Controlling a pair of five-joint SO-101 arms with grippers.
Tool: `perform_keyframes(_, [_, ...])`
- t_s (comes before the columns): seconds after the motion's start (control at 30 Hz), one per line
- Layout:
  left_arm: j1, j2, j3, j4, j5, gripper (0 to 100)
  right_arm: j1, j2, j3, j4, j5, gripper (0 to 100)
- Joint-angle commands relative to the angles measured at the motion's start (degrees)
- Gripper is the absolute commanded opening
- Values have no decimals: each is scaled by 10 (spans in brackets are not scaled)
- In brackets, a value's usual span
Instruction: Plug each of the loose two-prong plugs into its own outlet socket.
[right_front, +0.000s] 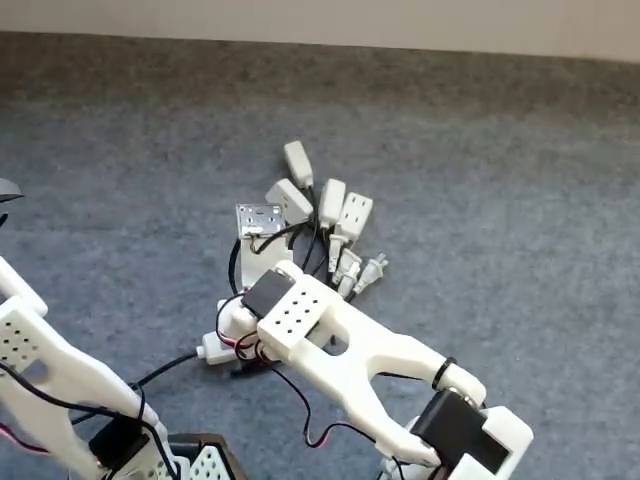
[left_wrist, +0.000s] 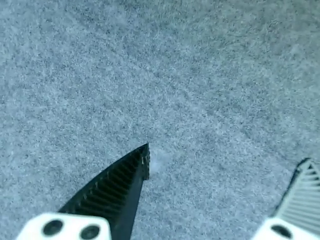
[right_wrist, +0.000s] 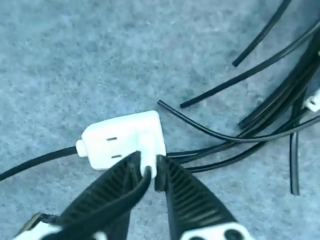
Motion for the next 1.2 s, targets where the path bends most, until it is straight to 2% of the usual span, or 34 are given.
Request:
perform_keyframes(0.0, [0,-14,-23,-3,-3,421,3,1,5,2,40,53])
perform_keyframes(0.2, [14,-9,-21,2,-52,421,3,1,-60,54,86,358])
perform_keyframes(0.3, [20,-8,-20,2,-53,421,2,1,-135,102,126,458])
perform_keyframes(0.43, [36,-8,-21,20,-56,421,7,1,-274,182,174,472])
perform_keyframes(0.6, [100,-17,-24,105,-110,421,52,-5,-470,313,361,472])
perform_keyframes(0.7, [131,-39,-15,114,-111,421,109,-32,-530,321,365,472])
perform_keyframes(0.87, [182,-116,67,116,-128,421,219,-101,-510,334,367,472])
perform_keyframes(1.0, [240,-209,208,116,-173,380,295,-150,-384,320,381,471])
perform_keyframes(1.1, [290,-288,334,115,-238,373,348,-204,-211,236,423,456])
perform_keyframes(1.17, [325,-342,424,115,-284,372,379,-253,-61,137,444,382])
